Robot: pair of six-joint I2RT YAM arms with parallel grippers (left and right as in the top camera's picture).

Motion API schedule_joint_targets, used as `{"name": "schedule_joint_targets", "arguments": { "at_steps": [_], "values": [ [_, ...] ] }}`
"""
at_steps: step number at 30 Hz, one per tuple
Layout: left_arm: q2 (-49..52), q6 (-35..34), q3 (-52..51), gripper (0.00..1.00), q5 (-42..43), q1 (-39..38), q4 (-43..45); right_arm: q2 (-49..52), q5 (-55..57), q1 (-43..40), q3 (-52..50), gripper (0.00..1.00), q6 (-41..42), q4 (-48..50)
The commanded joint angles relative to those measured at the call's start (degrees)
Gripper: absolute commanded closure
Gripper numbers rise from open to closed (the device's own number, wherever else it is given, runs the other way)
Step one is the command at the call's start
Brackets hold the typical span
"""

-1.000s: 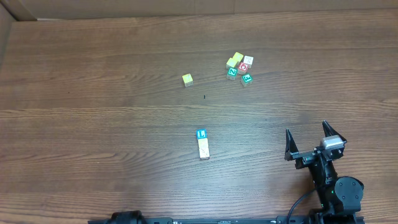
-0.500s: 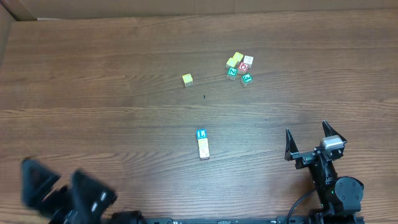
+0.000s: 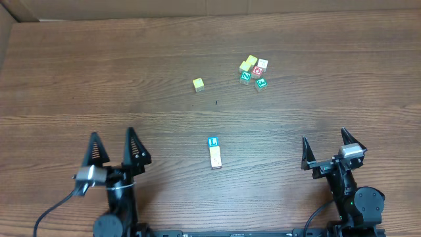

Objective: Flip 3 blocks

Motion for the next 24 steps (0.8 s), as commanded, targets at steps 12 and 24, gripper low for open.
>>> {"name": "schedule_joint_targets", "arguments": {
  "at_steps": [12, 24],
  "values": [
    [-0.5, 18.7, -0.3, 0.0, 10.5, 0.2, -23.3, -0.5, 0.5, -0.4, -0.6, 0.0, -0.2, 0.3],
    [-0.4, 18.7, -0.3, 0.0, 9.9, 0.2, -23.3, -0.5, 0.5, -0.4, -0.6, 0.0, -0.2, 0.3]
  ]
}}
